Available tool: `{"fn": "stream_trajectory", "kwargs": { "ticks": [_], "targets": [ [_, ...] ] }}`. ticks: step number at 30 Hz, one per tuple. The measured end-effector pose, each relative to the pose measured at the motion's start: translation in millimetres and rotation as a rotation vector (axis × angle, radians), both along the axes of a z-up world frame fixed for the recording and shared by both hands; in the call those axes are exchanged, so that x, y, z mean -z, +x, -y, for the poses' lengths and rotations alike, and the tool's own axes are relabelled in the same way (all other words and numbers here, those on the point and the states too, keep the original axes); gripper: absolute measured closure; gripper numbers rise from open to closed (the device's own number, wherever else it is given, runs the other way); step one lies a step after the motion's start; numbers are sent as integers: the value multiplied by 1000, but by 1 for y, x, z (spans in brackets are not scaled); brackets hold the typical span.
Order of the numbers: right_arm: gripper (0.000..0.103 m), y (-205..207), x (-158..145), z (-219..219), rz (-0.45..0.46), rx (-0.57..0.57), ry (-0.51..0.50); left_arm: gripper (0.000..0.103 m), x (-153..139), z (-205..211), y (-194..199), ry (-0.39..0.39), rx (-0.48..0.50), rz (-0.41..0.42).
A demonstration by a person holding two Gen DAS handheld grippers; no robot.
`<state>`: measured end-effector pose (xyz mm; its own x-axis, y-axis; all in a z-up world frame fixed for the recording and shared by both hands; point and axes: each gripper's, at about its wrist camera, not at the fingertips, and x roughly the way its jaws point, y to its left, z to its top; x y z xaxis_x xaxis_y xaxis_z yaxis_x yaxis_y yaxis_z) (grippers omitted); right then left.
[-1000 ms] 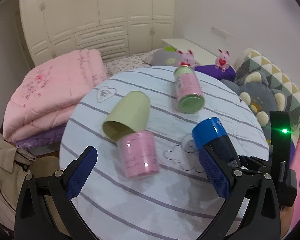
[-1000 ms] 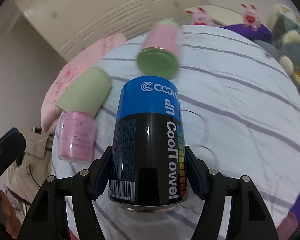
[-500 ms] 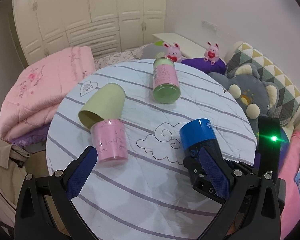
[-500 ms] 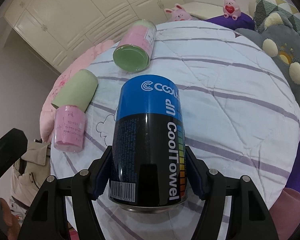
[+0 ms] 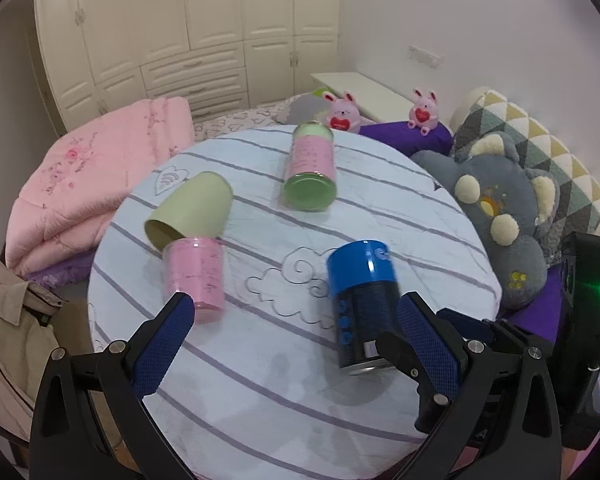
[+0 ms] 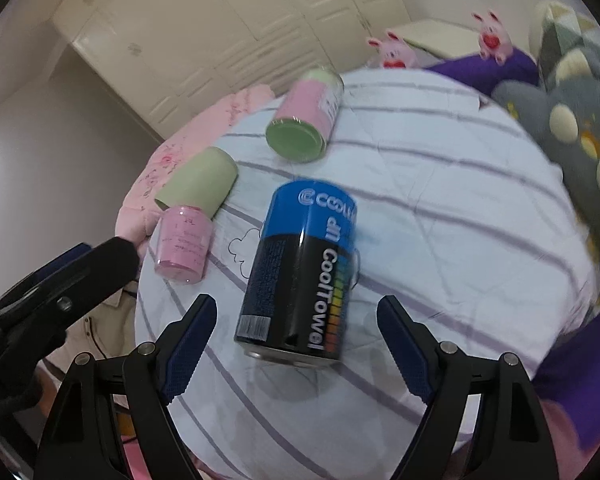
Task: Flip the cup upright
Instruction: 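Lift the can with the right gripper and rotate it toward the left tool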
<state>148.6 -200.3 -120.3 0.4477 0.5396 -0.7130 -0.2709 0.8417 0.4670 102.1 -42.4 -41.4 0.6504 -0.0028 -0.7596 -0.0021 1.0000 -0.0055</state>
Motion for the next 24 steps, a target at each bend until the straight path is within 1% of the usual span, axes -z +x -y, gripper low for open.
{"fn": "stream_trajectory", "kwargs": {
  "ticks": [2,5,10,13,17,24],
  "targets": [
    [19,0,-2,4,14,-30,-14,0,1,6,0,5,4,-1],
    [19,2,-4,15,42,-25,-54,0,1,16,0,10,9,-4],
    [19,2,-10,36,72,-19,-58,0,4,32,4,19,14,-12],
    [19,1,-11,46,90,-17,-90,0,8,40,8,21,15,-19],
    [19,0,-9,51,117,-22,-138,0,11,48,10,33,10,-20],
    [19,2,-5,53,149,-50,-155,0,19,55,18,51,-1,-41]
  ]
}}
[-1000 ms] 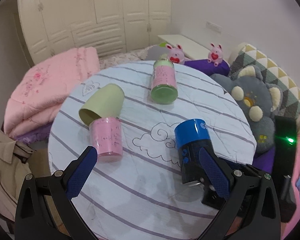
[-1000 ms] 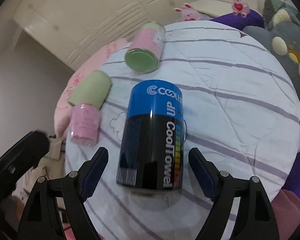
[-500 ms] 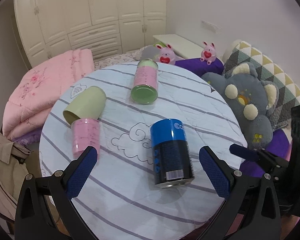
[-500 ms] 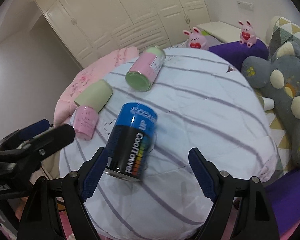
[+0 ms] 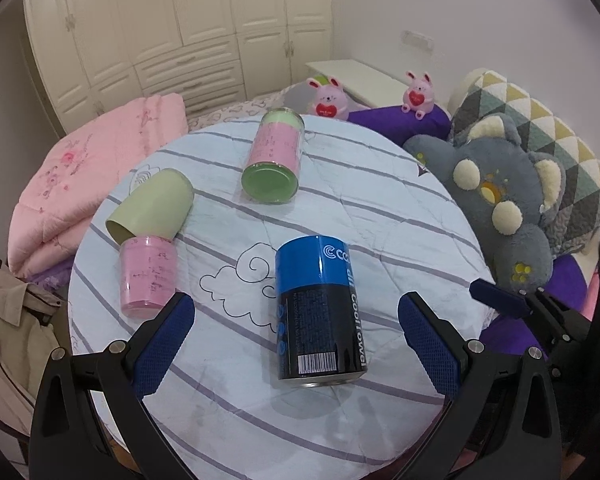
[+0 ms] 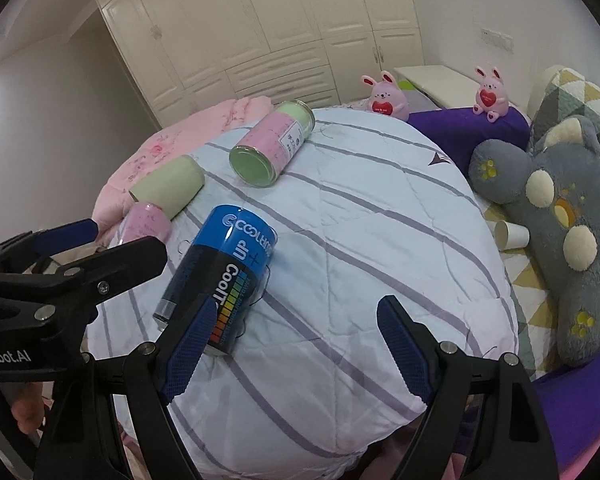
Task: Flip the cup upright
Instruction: 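Lift the can with the right gripper and rotate it toward the left tool, then grasp the can's blue end with the left gripper while the right gripper holds it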
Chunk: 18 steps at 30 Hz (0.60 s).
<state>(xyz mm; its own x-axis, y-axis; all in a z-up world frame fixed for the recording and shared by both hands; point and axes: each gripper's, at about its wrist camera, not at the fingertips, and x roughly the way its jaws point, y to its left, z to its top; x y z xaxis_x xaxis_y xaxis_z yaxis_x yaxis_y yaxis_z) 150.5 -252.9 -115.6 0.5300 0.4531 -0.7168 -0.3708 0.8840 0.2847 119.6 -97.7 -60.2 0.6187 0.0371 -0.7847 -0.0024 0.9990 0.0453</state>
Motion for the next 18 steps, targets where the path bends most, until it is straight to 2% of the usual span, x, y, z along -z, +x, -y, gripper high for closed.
{"fn": "stream_trajectory", "kwargs": {
  "ticks": [9,12,18],
  "targets": [
    [19,5,7,4,34,-11,17,0,12,4,13,22,-11,-47],
    [19,5,10,6,42,-10,27,0,22,5,23,19,-20,-104],
    [19,11,18,13,26,5,46,0,49,2,49,-57,-43,-243]
  ]
}}
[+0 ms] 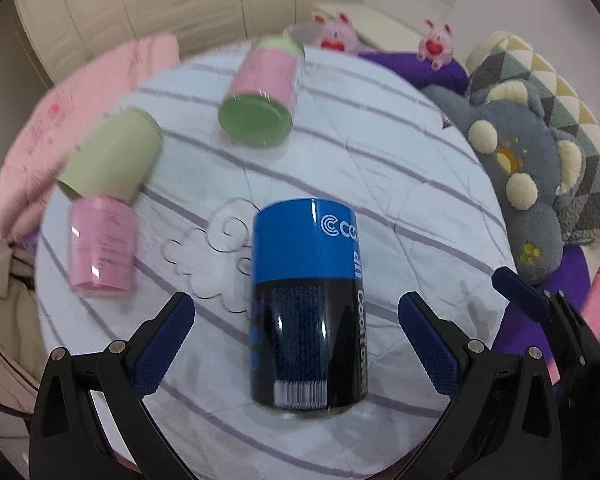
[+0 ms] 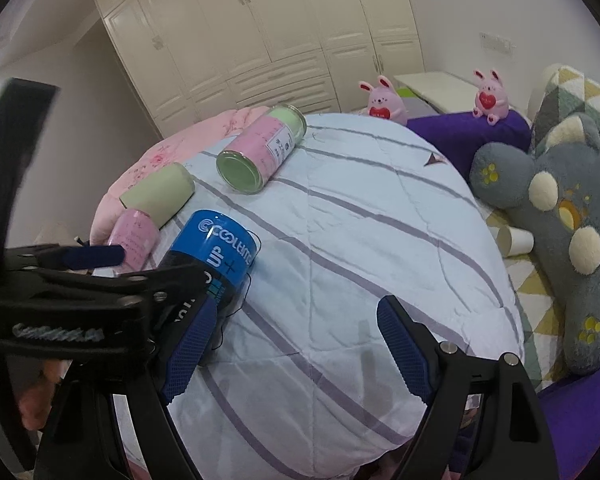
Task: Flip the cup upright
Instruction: 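Grasp the can's blue end with the left gripper while the right gripper holds it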
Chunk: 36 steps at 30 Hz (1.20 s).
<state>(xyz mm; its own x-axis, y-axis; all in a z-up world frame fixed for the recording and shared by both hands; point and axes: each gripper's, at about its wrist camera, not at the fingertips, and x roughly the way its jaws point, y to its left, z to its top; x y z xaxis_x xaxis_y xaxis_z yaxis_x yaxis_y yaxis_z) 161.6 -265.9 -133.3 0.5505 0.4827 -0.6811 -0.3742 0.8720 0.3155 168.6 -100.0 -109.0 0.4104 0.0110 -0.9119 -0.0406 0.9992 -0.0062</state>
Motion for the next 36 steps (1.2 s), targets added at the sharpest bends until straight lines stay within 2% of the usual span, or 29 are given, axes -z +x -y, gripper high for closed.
{"fn": "stream_trajectory", "kwargs": {
  "ticks": [5,15,16,18,21,23,27,36],
  "targets": [
    [19,3,5,5,-16,1,31,0,14,-4,17,-23,-41,-66],
    [19,17,14,7,-58,37,21,1,29,-4,35,5,-64,-127],
    [19,17,15,5,-59,37,12,1,32,-2,38,7,-62,-137],
    [19,17,16,3,-62,34,-1,11,35,-2,39,16,-68,-148],
    [19,17,18,0,-71,24,-6,14,40,-1,42,13,-68,-165],
    [19,17,20,0,-79,20,-3,15,40,-1,42,12,-62,-166],
    [19,18,22,-1,-93,20,4,33,36,0,43,9,-47,-139],
    [19,18,22,-7,-88,11,-8,33,27,-5,40,18,-39,-85]
  ]
}}
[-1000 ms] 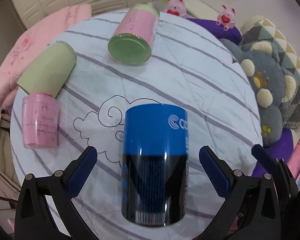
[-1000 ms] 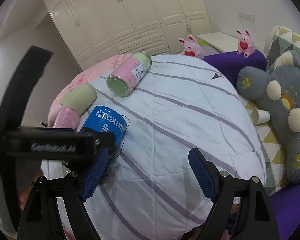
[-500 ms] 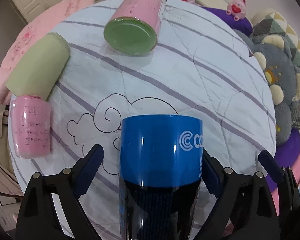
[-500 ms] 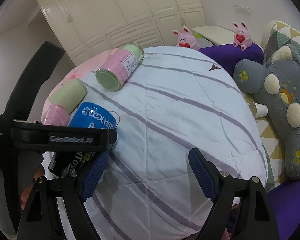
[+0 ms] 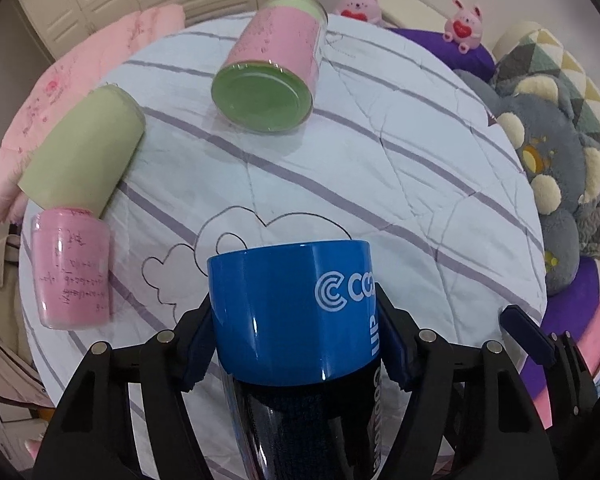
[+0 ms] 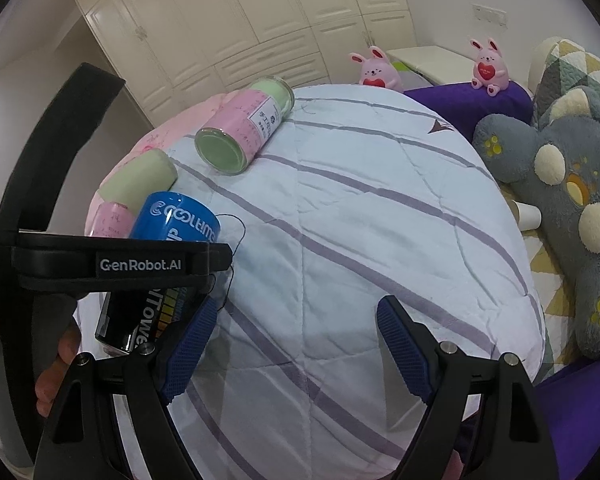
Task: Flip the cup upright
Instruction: 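Grasp the can's blue end with the left gripper while the right gripper holds it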
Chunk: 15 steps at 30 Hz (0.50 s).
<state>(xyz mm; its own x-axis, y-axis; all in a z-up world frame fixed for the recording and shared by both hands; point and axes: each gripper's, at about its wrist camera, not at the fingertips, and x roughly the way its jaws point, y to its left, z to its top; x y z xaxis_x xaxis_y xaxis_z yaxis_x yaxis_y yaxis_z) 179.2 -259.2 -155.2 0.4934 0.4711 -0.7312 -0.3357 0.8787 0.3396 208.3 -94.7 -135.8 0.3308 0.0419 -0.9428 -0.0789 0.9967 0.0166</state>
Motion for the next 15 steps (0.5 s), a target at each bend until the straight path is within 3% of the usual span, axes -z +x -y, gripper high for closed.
{"fn": "stream_trajectory", "kwargs": {
  "ticks": [15],
  "targets": [
    [19,-1,-2,-7,21,-9,-10,34,-36,-12,-8,90,-23,239]
  ]
}}
